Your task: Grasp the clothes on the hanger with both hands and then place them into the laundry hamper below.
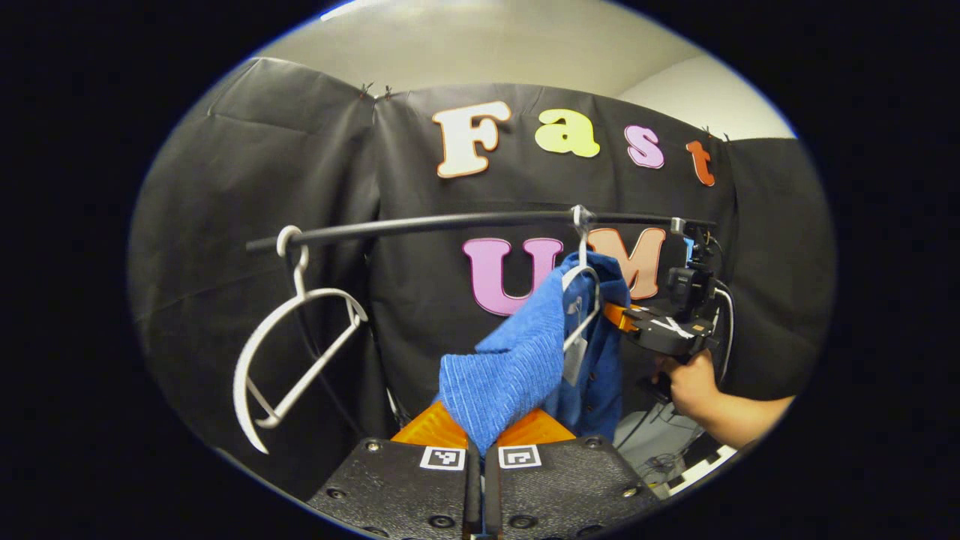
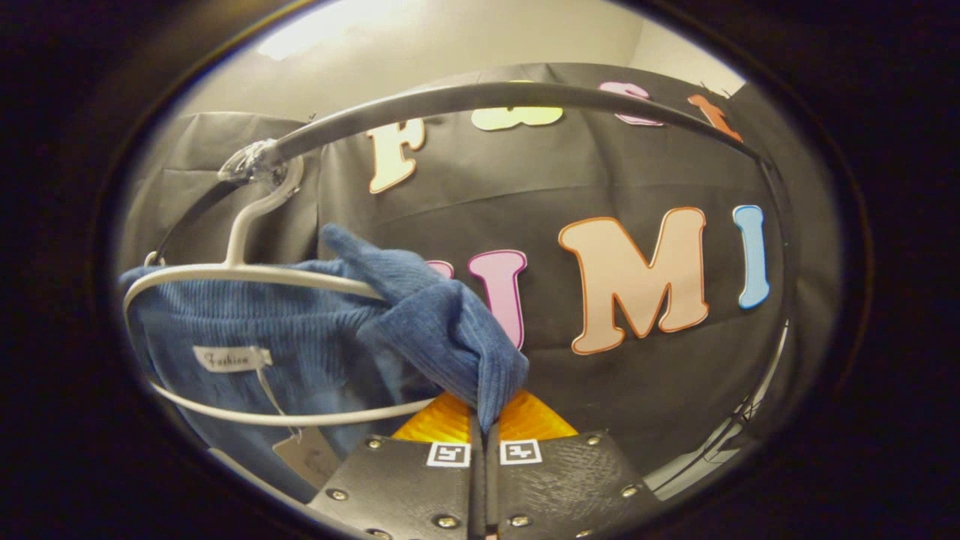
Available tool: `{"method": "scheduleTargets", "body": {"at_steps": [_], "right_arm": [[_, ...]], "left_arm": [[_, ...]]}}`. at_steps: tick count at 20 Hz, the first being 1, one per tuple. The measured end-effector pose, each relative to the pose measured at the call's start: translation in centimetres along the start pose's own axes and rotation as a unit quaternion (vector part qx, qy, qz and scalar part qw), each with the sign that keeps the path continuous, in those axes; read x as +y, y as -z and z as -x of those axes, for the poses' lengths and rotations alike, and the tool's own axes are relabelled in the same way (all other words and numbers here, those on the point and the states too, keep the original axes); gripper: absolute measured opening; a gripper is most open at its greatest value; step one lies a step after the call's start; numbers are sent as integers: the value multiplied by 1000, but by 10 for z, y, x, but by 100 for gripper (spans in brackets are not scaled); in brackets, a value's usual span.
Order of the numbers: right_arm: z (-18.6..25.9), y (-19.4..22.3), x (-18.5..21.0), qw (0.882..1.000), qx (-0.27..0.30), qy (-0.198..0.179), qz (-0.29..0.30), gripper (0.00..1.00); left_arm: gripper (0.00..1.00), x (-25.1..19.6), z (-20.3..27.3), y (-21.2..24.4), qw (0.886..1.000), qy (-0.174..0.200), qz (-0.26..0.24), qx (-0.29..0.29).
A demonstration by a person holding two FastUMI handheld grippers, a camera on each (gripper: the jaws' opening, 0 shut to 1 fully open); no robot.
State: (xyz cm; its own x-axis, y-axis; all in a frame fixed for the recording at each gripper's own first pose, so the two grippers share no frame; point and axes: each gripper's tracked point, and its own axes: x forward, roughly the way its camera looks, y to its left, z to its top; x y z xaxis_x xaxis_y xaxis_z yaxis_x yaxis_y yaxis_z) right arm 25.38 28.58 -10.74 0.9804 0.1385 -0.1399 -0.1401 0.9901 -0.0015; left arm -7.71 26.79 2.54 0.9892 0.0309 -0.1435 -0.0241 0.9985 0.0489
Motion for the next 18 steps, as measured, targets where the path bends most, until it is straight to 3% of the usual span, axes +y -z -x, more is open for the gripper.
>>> {"method": "scheduleTargets", "body": {"at_steps": [3,6,7,8,9,18], "right_arm": [[-13,-7,-12,1000,-4,18,-18,0],[-26,-19,-24,999,-12,31,-25,5],[-31,-20,-30,999,-11,38,-28,0],[-35,-21,-34,998,-13,44,-39,5],[-41,-21,-34,998,-15,48,-48,0],[-85,-5,-53,994,-5,78,-77,1]], "left_arm": [[3,23,-5,4,1000,-20,-17,0],[4,19,-20,1,1000,-13,-12,-10],[1,19,-28,-2,1000,-12,-14,-17],[2,19,-36,-5,1000,-11,-12,-21],[4,20,-44,-7,1000,-13,-7,-23],[3,22,-106,2,999,4,19,-29]]}}
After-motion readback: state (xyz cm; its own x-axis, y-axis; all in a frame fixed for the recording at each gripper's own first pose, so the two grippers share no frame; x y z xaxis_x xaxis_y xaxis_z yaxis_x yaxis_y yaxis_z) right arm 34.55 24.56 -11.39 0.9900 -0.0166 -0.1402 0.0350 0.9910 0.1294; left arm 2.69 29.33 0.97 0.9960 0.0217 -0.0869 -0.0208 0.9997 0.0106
